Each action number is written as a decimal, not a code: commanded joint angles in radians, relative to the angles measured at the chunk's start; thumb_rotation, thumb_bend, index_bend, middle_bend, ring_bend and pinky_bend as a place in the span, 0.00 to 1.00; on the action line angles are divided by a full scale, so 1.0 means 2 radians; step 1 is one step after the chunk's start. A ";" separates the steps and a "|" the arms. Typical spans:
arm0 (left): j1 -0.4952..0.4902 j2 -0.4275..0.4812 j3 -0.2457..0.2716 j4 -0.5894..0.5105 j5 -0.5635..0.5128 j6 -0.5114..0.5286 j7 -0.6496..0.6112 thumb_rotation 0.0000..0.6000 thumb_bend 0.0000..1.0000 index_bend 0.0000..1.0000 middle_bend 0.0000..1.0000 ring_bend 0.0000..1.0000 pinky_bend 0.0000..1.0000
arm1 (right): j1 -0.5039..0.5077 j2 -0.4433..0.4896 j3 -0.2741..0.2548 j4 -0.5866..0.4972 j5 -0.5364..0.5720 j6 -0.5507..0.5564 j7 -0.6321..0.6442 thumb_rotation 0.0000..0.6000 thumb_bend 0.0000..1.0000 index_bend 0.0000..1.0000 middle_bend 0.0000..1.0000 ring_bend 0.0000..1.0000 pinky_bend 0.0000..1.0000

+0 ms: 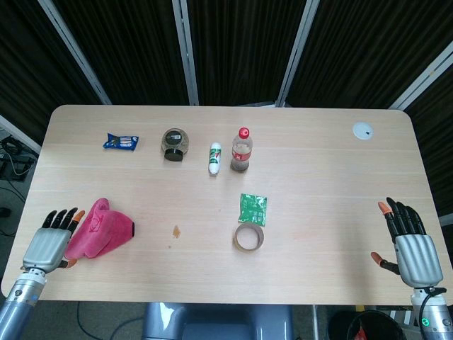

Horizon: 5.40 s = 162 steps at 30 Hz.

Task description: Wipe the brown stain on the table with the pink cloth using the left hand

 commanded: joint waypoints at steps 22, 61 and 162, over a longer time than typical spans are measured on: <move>-0.088 -0.108 -0.032 0.074 -0.156 -0.044 0.111 1.00 0.00 0.00 0.00 0.00 0.00 | 0.003 0.000 0.001 0.001 0.003 -0.006 0.009 1.00 0.00 0.00 0.00 0.00 0.08; -0.125 -0.166 -0.066 0.050 -0.044 0.039 0.044 1.00 0.63 0.84 0.60 0.51 0.57 | 0.001 0.000 0.005 0.000 0.007 -0.002 0.019 1.00 0.00 0.01 0.00 0.00 0.08; -0.167 -0.370 -0.039 0.111 -0.048 0.017 0.147 1.00 0.64 0.84 0.59 0.51 0.56 | 0.002 0.000 0.005 0.001 0.010 -0.004 0.029 1.00 0.00 0.01 0.00 0.00 0.08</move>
